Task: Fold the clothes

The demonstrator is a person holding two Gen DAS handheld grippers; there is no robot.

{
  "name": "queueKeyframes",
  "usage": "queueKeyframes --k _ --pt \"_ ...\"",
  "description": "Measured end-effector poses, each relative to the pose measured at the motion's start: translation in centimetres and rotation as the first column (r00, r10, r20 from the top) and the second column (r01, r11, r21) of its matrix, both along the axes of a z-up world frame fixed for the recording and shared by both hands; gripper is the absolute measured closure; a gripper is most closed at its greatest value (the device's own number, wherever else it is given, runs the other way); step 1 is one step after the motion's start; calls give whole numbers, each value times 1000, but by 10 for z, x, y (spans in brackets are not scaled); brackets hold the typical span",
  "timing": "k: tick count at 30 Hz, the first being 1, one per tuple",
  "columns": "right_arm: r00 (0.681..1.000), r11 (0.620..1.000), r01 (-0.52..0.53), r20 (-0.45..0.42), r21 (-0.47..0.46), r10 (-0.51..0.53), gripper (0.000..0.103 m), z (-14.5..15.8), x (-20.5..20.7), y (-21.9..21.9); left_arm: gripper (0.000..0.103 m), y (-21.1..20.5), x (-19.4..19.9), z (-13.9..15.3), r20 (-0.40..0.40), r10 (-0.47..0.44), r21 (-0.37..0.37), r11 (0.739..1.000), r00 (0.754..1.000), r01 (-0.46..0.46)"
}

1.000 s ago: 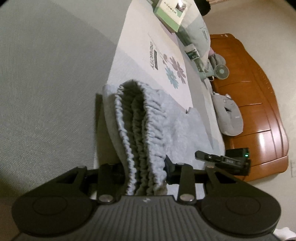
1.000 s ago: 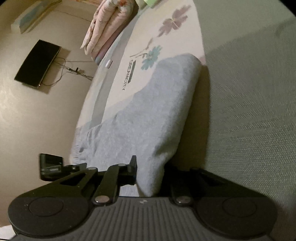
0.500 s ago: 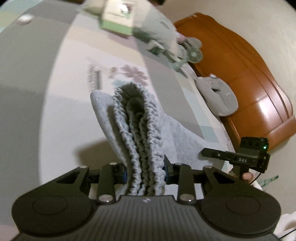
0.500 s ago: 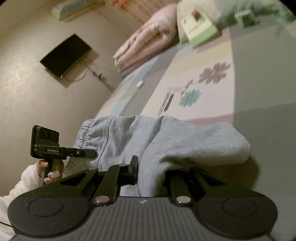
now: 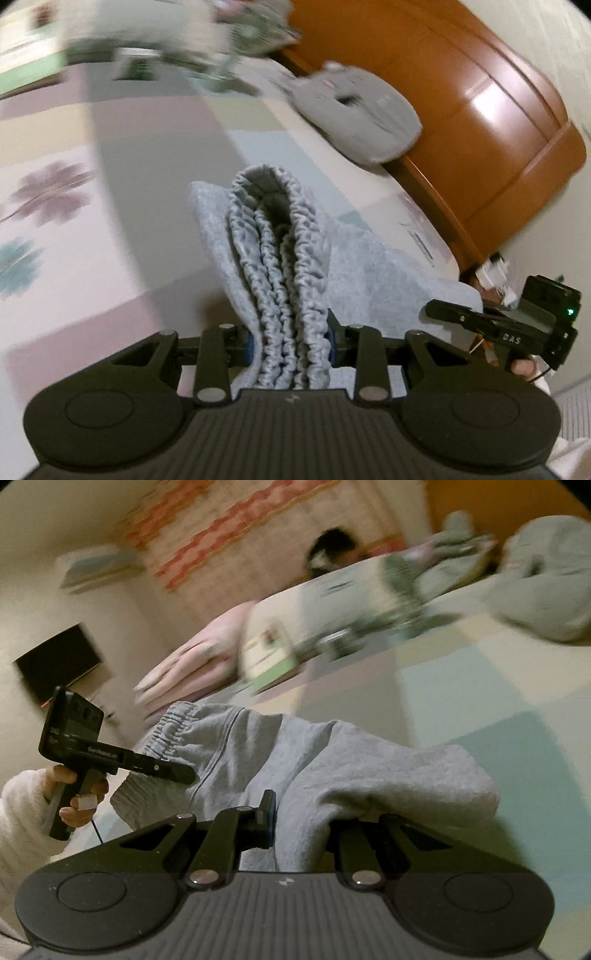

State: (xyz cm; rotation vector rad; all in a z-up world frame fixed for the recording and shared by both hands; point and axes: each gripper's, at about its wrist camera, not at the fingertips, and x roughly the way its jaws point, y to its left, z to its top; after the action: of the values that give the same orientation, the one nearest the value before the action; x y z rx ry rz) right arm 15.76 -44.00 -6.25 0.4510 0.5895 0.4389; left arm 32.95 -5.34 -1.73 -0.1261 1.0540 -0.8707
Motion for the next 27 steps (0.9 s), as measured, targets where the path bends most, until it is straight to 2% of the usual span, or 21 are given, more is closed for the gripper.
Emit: queueKeyframes --k 4,8,15,21,24,27 --pt "990 990 142 14 -22 -142 86 -4 -15 -50 72 -84 25 -4 13 -96 23 995 995 95" --pt "964 963 264 40 -55 -262 86 -6 -24 -88 72 -158 53 -6 35 -167 55 985 985 165" --pt "915 913 400 94 -81 -392 86 -19 -15 -121 72 -270 104 5 96 -243 141 963 965 229" --pt "889 891 455 60 1 -454 86 -47 1 -134 72 -330 130 1 122 -299 239 934 946 264" --pt "885 886 464 53 6 -463 85 -56 4 -135 72 -352 138 -5 114 -326 283 916 939 283" --pt "882 883 469 48 -1 -468 85 -62 5 -136 72 -366 148 -7 91 -329 298 909 940 290"
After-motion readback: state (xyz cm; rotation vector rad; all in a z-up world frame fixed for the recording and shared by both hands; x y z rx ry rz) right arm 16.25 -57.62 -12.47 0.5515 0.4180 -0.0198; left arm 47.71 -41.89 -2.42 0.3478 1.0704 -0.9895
